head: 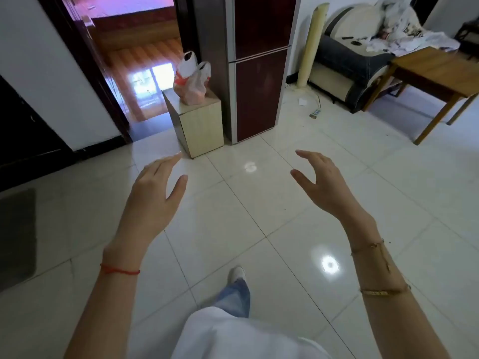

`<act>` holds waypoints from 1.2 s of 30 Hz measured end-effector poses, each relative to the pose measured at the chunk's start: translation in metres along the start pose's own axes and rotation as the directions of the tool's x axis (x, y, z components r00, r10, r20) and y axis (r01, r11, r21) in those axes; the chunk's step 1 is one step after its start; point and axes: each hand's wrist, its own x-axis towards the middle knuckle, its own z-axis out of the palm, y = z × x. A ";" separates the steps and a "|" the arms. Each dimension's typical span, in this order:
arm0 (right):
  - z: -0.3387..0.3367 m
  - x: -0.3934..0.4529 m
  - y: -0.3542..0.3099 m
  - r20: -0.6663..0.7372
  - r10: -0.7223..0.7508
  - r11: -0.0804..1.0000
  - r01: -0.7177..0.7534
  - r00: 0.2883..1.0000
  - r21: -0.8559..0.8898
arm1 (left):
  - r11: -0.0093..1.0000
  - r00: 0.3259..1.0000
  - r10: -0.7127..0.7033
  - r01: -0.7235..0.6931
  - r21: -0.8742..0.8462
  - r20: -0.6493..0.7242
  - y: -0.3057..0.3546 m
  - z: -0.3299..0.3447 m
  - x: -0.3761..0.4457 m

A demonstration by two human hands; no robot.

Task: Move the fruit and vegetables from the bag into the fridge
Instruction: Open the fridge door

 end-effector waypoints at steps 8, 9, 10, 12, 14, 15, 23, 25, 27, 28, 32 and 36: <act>0.007 0.139 0.013 -0.015 0.034 0.999 -0.034 0.999 0.001 | 1.000 1.000 0.004 -0.003 -0.019 0.024 -0.028 0.032 0.151; 0.008 0.153 0.015 -0.013 0.041 0.999 -0.041 0.999 0.000 | 1.000 1.000 0.004 -0.003 -0.023 0.031 -0.032 0.037 0.167; 0.010 0.166 0.018 -0.007 0.050 0.999 -0.050 0.999 0.000 | 1.000 0.999 0.001 0.000 -0.029 0.042 -0.034 0.042 0.181; 0.013 0.192 0.025 -0.001 0.065 0.998 -0.065 0.998 0.004 | 0.999 0.998 0.004 -0.001 -0.050 0.057 -0.038 0.054 0.209; 0.016 0.219 0.034 0.002 0.079 0.997 -0.079 0.997 0.005 | 0.998 0.998 0.010 -0.006 -0.058 0.068 -0.043 0.067 0.235; 0.018 0.233 0.039 0.002 0.086 0.996 -0.086 0.996 0.006 | 0.998 0.997 0.008 -0.003 -0.061 0.075 -0.046 0.074 0.248; 0.033 0.365 0.088 0.029 0.069 0.997 -0.070 0.997 0.025 | 0.998 0.994 -0.035 0.040 -0.050 0.107 -0.065 0.131 0.369; 0.031 0.406 0.100 0.028 0.058 0.998 -0.058 0.998 0.025 | 0.996 0.995 -0.052 0.057 -0.062 0.082 -0.065 0.143 0.403; 0.027 0.446 0.109 0.035 0.039 0.999 -0.040 0.999 0.017 | 0.996 0.997 -0.059 0.063 -0.069 0.051 -0.065 0.152 0.436; 0.024 0.467 0.114 0.038 0.029 0.999 -0.029 0.999 0.016 | 0.995 0.997 -0.062 0.064 -0.073 0.036 -0.064 0.155 0.454; 0.020 0.544 0.128 0.041 -0.047 0.999 0.046 0.998 0.018 | 0.992 0.995 -0.097 0.094 -0.082 -0.031 -0.070 0.170 0.515; 0.025 0.610 0.133 0.049 -0.092 0.995 0.090 0.995 0.036 | 0.984 0.987 -0.157 0.153 -0.086 -0.044 -0.081 0.183 0.561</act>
